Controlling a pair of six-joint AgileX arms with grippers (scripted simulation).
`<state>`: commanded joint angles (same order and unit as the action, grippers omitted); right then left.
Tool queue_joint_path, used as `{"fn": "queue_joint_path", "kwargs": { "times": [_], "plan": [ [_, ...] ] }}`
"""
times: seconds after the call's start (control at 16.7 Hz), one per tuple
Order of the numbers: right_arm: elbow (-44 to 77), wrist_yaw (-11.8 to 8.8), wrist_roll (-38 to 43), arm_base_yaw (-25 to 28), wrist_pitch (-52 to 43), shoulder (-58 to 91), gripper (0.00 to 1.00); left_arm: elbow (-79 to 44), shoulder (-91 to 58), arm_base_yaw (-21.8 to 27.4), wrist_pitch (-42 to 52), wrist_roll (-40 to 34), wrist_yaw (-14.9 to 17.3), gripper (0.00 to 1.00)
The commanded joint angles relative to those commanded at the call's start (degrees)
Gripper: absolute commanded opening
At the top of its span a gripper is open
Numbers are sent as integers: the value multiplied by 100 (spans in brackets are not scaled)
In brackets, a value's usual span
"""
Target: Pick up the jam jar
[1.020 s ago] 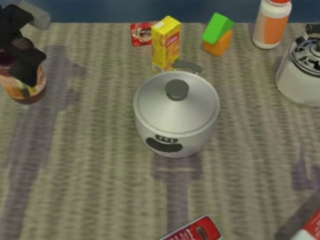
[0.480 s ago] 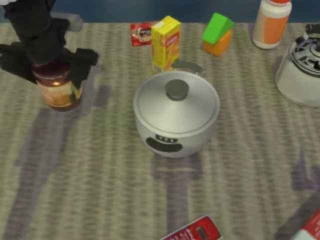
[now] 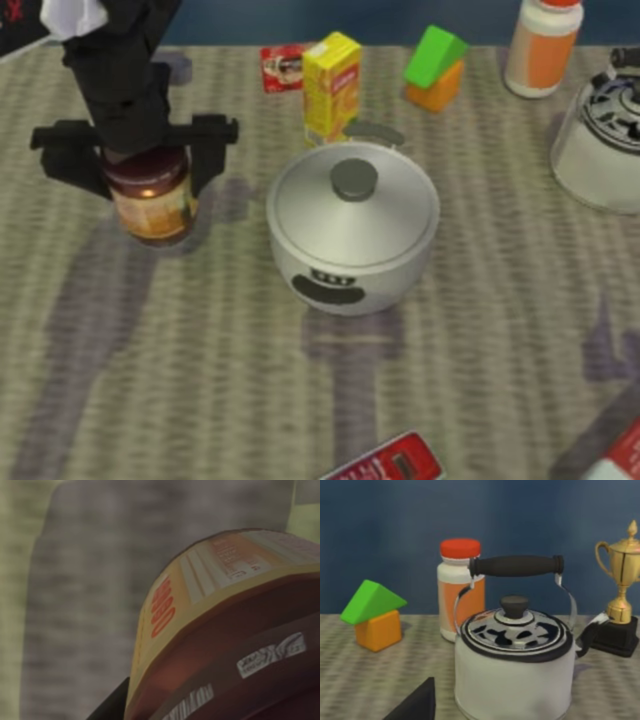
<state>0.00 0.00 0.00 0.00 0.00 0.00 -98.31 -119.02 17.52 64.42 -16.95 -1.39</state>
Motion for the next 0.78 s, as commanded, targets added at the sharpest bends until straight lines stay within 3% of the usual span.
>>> {"fn": "queue_joint_path", "kwargs": {
  "times": [0.24, 0.78],
  "plan": [
    [0, 0, 0, 0, 0, 0, 100, 1, -5, -30, -10, 17, 5, 0],
    [0, 0, 0, 0, 0, 0, 100, 638, -333, -31, -972, 35, 6, 0]
  ]
}}
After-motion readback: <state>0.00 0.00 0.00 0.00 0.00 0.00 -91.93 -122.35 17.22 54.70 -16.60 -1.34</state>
